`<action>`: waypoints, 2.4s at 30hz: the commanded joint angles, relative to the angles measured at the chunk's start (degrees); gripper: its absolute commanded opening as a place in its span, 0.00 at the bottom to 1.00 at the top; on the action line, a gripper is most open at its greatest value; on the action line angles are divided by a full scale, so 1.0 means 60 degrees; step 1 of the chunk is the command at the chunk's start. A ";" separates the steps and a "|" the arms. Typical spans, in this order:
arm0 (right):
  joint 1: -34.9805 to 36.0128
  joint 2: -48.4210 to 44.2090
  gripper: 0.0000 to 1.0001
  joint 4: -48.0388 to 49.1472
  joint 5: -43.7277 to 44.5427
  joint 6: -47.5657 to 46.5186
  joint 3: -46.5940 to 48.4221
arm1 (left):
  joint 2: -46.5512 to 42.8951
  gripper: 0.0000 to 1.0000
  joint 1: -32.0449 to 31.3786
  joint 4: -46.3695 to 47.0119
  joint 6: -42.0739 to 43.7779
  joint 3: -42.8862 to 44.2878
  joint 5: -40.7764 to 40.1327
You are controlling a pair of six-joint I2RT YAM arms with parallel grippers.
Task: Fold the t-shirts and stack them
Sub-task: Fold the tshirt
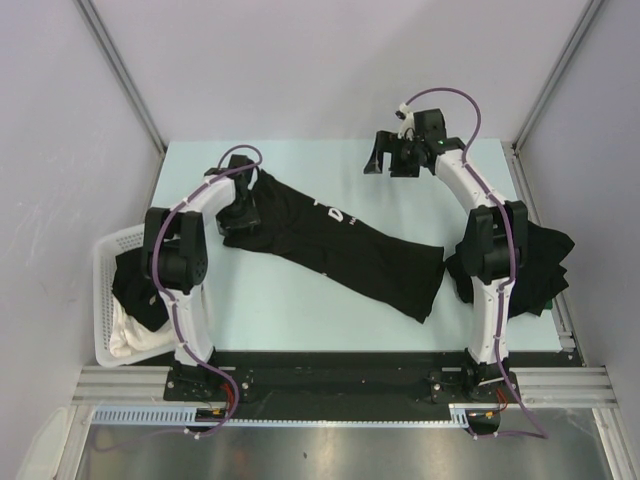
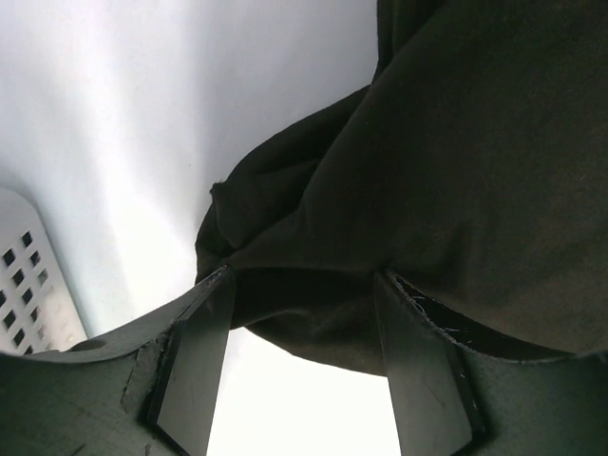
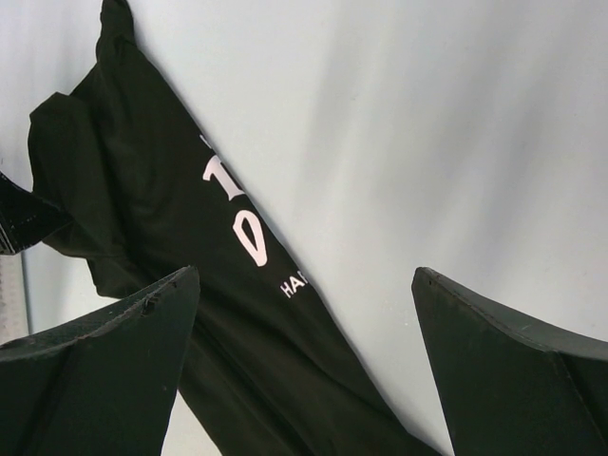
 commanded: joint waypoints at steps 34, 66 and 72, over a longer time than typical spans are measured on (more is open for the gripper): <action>-0.0405 -0.1849 1.00 -0.0724 0.0372 -0.0379 -0.0860 | 0.1239 0.01 0.0012 0.0835 0.0403 0.0500 0.0738; 0.0137 -0.1834 1.00 -0.1134 0.0504 -0.0482 -0.1064 | 0.4666 0.00 -0.0339 -0.1362 0.0653 0.7238 0.0957; 0.0313 -0.1907 1.00 -0.1398 0.0621 -0.0599 -0.1050 | 0.4916 0.00 -0.0456 -0.0939 0.0404 0.7708 0.1090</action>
